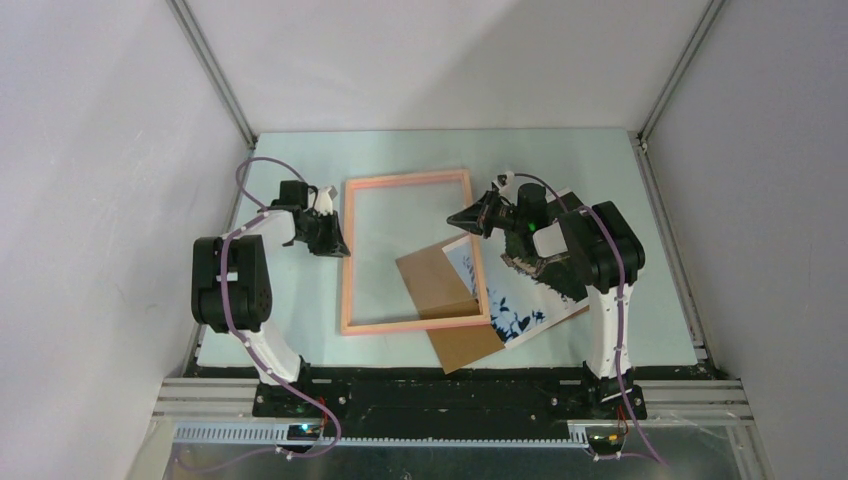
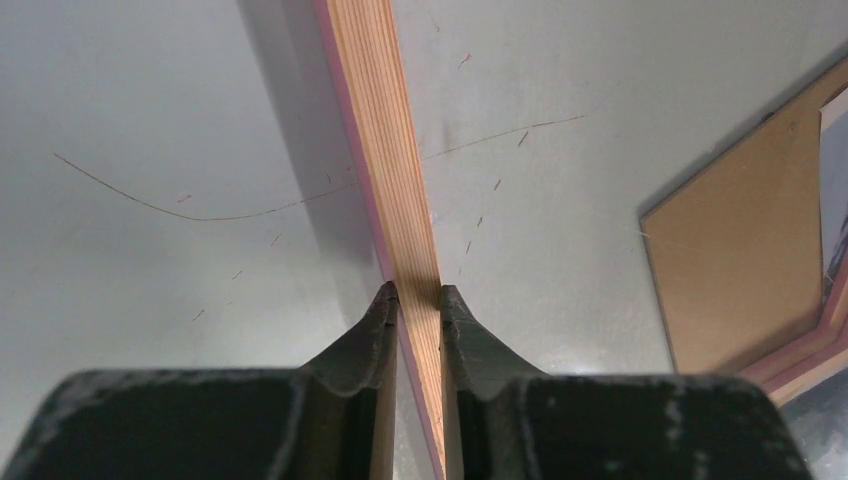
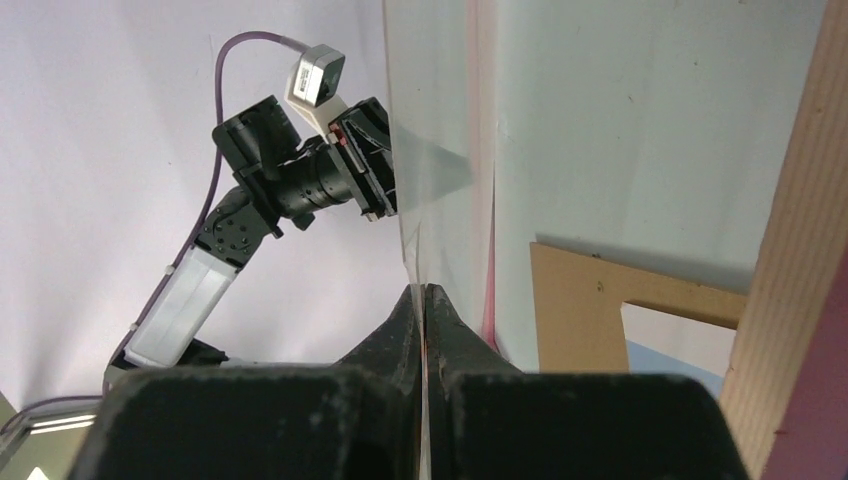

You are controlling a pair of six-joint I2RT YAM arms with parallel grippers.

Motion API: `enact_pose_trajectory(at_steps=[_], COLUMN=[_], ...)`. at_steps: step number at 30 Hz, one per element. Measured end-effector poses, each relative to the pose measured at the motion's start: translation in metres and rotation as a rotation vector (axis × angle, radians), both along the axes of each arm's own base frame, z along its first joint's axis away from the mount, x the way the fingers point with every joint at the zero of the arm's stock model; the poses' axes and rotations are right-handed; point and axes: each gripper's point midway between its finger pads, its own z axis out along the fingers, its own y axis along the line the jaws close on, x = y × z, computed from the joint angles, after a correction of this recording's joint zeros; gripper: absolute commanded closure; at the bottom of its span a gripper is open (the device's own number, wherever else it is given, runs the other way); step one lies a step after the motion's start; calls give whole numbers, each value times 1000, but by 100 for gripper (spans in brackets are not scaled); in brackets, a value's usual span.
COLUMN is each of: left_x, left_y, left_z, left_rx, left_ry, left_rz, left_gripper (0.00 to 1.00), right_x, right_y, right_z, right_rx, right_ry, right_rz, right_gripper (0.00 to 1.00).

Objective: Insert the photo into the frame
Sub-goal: Place the photo frame item in the photo frame.

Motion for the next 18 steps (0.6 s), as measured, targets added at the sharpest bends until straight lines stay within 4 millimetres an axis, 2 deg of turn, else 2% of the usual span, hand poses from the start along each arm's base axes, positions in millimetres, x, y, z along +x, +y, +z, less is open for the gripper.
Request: enact_pose_trajectory(at_steps=[18], left_x=[1], left_y=[0], left_z=[0], left_rx=[-2], left_ry=[0], left_rz=[6], left_gripper=[93], right_x=[1], right_y=[3], right_z=[7], right_rx=[53], right_ry=[38], right_rz=[-8], right_gripper=[100])
